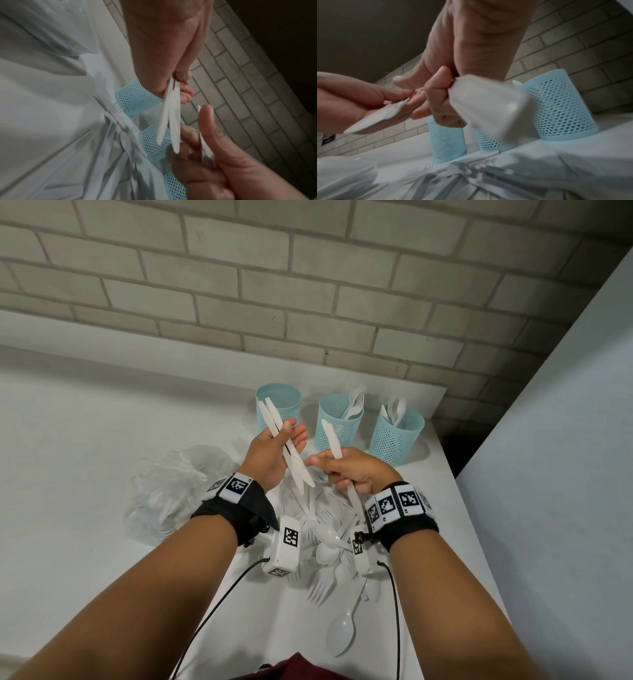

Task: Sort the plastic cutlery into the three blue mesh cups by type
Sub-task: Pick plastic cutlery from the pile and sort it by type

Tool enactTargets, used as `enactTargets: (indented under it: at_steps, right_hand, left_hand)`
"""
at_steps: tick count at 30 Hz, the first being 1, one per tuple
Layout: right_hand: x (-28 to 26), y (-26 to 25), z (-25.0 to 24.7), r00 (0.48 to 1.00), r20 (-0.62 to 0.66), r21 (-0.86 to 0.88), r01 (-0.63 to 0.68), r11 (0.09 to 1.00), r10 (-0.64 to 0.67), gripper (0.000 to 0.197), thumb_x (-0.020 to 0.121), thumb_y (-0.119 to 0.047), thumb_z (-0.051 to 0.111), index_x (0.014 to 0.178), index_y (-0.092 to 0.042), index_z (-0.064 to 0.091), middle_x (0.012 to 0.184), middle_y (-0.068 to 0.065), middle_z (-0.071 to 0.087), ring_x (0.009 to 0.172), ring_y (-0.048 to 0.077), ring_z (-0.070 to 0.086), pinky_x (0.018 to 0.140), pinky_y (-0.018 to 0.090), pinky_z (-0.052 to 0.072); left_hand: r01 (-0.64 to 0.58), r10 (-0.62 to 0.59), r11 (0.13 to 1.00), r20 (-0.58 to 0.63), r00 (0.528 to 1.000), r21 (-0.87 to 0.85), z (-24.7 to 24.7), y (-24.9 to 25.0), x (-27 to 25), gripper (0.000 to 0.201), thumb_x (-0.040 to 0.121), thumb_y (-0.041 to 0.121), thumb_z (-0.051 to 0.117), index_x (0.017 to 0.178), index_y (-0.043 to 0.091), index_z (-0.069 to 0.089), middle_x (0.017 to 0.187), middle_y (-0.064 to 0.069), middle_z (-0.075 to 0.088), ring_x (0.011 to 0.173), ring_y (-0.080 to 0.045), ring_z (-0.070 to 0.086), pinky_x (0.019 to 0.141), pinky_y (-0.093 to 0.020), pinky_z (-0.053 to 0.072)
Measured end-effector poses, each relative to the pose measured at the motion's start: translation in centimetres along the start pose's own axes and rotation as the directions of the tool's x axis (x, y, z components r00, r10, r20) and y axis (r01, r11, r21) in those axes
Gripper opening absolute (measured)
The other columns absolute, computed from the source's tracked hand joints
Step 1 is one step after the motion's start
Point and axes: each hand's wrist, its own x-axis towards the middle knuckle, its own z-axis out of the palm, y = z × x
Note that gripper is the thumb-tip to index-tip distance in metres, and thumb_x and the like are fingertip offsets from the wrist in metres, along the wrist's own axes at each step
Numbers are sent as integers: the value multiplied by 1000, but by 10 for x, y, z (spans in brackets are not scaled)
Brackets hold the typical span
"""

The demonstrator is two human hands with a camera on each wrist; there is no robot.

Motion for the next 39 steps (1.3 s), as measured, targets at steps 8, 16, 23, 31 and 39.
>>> enactTargets:
  at_steps: [8,16,23,31,39]
  right_hand:
    - [-4,-5,9,997,72,3,-29,1000,29,25,88,-31,63,75,-10,65,47,-6,49,37,3,27,33,13,22]
    - [-6,-8,11,998,60,44,-9,999,6,25,96,-30,51,92,-12,68,69,1,63,36,1,28,32,11,25]
    - [-9,-11,-20,955,-295,130,30,991,10,20,89,-27,62,84,-7,58,64,-2,51,38,1,31,32,14,26]
    - [-4,-33,-26,814,-574,297,315,902,-95,20,96,-19,52,77,-13,51,59,-3,34,46,6,27,37,15,24]
    - [6,-40,-4,780,-604,318,422,849,-162,24,102,-30,35,92,-14,49,75,1,54,65,11,52,61,22,45]
  left_hand:
    - [-23,22,996,-12,1000,-84,3,-1,-1,21,98,15,44,116,5,48,101,-10,62,93,-16,62,83,-26,51]
    - [-53,49,993,-37,998,-106,2,-1,3,16,100,18,39,96,10,53,99,-9,62,100,-21,60,94,-32,46]
    - [54,-54,998,10,998,-40,-12,10,0,13,98,12,44,101,8,56,106,-8,62,90,-19,63,81,-30,55]
    - [288,-294,953,63,954,97,-9,0,-7,14,97,8,45,102,4,58,98,-15,66,71,-24,72,63,-26,60]
    - [320,-329,935,32,944,150,-4,-15,-10,14,97,7,46,99,3,58,95,-16,64,84,-25,63,69,-27,57]
